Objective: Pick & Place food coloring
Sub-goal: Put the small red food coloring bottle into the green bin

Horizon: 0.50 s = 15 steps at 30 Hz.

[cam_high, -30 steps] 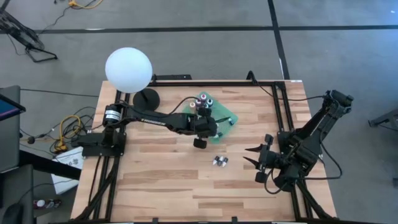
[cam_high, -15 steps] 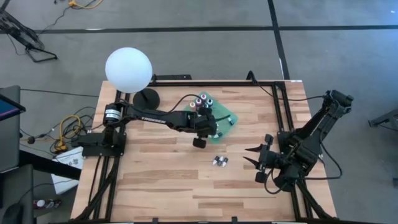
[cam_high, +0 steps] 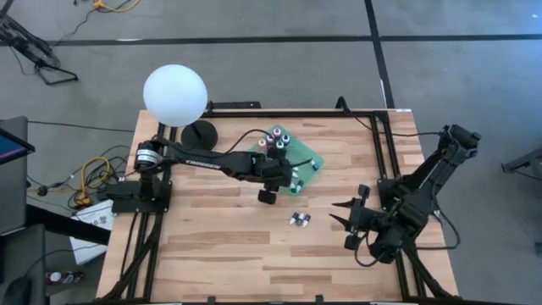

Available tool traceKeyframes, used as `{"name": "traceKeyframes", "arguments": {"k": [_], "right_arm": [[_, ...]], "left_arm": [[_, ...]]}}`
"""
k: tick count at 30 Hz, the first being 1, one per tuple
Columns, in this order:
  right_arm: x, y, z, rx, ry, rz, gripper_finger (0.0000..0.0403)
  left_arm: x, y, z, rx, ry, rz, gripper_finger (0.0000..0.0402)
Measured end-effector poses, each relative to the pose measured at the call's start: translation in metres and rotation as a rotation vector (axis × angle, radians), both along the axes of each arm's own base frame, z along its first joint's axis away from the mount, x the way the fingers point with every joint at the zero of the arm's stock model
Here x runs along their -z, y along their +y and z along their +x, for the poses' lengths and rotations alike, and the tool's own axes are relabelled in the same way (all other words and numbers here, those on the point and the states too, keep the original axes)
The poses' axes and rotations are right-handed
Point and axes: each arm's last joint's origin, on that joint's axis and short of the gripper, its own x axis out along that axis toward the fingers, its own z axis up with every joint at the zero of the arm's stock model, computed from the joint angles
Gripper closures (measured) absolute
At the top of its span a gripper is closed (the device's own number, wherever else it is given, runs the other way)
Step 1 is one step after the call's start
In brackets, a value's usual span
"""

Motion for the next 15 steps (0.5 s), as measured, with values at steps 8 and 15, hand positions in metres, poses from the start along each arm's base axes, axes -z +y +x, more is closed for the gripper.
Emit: {"name": "traceKeyframes", "arguments": {"k": [8, 15], "right_arm": [[0.015, -0.008, 0.022, 0.043, 0.097, -0.044, 0.0269], [0.016, -0.013, 0.043, -0.025, 0.142, -0.006, 0.0270]], "left_arm": [[-0.033, -0.022, -0.029, 0.030, 0.055, -0.118, 0.0253], [-0.045, -0.047, -0.047, 0.058, 0.099, -0.143, 0.0253]]}}
